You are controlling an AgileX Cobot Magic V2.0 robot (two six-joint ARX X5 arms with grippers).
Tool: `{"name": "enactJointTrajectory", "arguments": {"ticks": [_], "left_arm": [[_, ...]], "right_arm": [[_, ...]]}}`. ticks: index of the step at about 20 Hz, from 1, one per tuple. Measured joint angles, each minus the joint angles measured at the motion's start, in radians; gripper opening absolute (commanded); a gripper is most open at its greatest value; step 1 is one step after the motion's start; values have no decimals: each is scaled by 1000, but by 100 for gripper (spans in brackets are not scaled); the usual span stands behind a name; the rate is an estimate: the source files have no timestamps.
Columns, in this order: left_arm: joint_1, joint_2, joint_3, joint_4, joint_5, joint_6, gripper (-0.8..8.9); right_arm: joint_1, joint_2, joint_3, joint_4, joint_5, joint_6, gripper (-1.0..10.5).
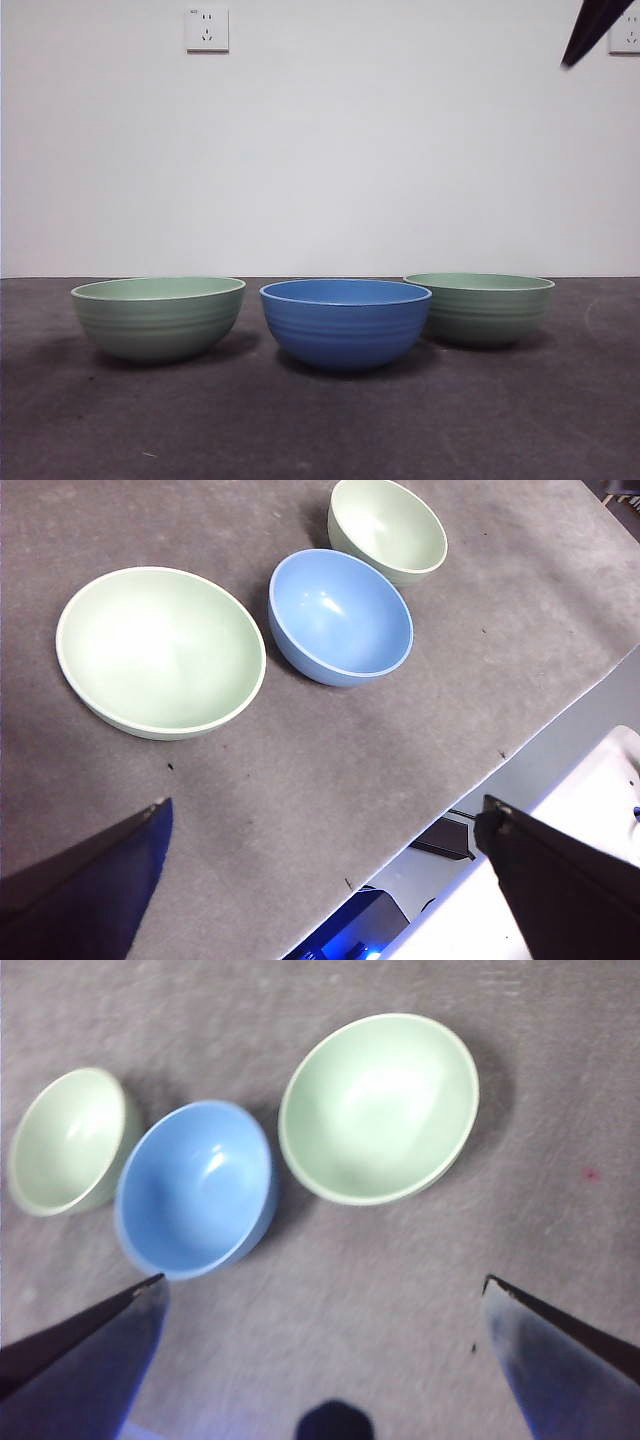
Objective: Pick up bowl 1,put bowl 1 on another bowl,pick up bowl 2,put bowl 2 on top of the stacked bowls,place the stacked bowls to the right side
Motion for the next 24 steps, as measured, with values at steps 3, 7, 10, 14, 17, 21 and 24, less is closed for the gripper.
{"name": "enactJointTrajectory", "arguments": {"ticks": [3, 7, 10, 14, 17, 21, 24], "left_arm": [[0, 0, 0, 0, 0, 0, 598], [0, 0, 0, 0, 0, 0, 598], [0, 0, 0, 0, 0, 0, 598], [0, 0, 0, 0, 0, 0, 598], [0, 0, 0, 0, 0, 0, 598], [0, 0, 0, 0, 0, 0, 598], [0, 0, 0, 0, 0, 0, 598]], "right_arm": [[0, 87, 0, 61, 46, 24, 598], [0, 196, 0, 132, 60, 47, 594], [0, 270, 0, 196, 60, 64, 594], [0, 356, 0, 280, 61, 89, 590], [0, 432, 0, 350, 79, 111, 491], [3, 521, 1, 392, 85, 129, 490], [12, 577, 1, 421, 86, 136, 378]]}}
